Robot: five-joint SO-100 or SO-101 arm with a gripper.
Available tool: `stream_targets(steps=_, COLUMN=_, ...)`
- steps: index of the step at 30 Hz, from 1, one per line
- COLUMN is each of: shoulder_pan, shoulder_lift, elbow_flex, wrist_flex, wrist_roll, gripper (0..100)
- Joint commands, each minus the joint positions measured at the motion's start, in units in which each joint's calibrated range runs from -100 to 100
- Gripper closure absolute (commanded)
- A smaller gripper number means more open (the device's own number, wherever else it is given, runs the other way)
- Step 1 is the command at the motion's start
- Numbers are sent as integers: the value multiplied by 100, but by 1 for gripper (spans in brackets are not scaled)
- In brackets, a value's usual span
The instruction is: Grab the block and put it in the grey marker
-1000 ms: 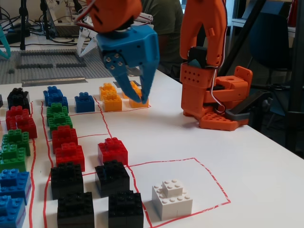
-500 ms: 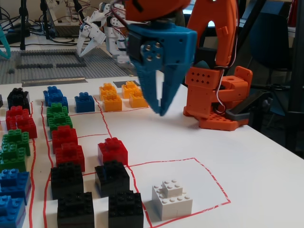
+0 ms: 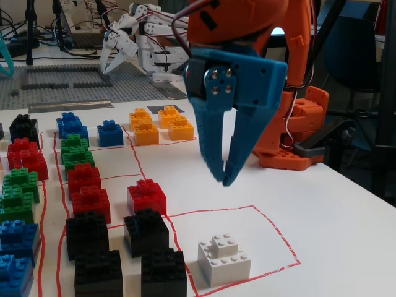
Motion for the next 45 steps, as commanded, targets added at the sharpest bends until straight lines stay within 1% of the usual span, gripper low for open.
stream_targets(steps=1, shoulder_pan=-147, shoulder_lift=-251, elbow_flex=-222, wrist_flex=-323, wrist_roll=-112, gripper=100)
stream_targets(steps=8, shoulder_pan=-322, shoulder_lift=207, elbow_flex=-458, wrist_flex=-552, wrist_roll=-283, gripper=99)
stream_targets(steps=12, shoulder_pan=-463, shoulder_lift=293, elbow_flex=-467, wrist_flex=-601, wrist_roll=-342, gripper=93)
stream_targets(steps=16, shoulder_pan=-513, shoulder_lift=233, elbow_flex=-395, wrist_flex=-601, wrist_roll=-357, gripper=83)
stream_targets(steps=19, shoulder_pan=-546, shoulder_lift=181, elbow_flex=-277, wrist_flex=-601, wrist_roll=-337, gripper=81)
stream_targets(steps=22, shoulder_pan=-580, shoulder_lift=198, elbow_flex=-213, wrist_flex=-609, wrist_roll=-308, gripper=76)
stream_targets(steps=31, shoulder_pan=-655, shoulder_lift=423, elbow_flex=-104, wrist_flex=-772, wrist_roll=-230, gripper=74)
stream_targets(steps=45, shoulder_pan=-646, shoulder_lift=1166, elbow_flex=-358, wrist_flex=-935, wrist_roll=-156, gripper=72)
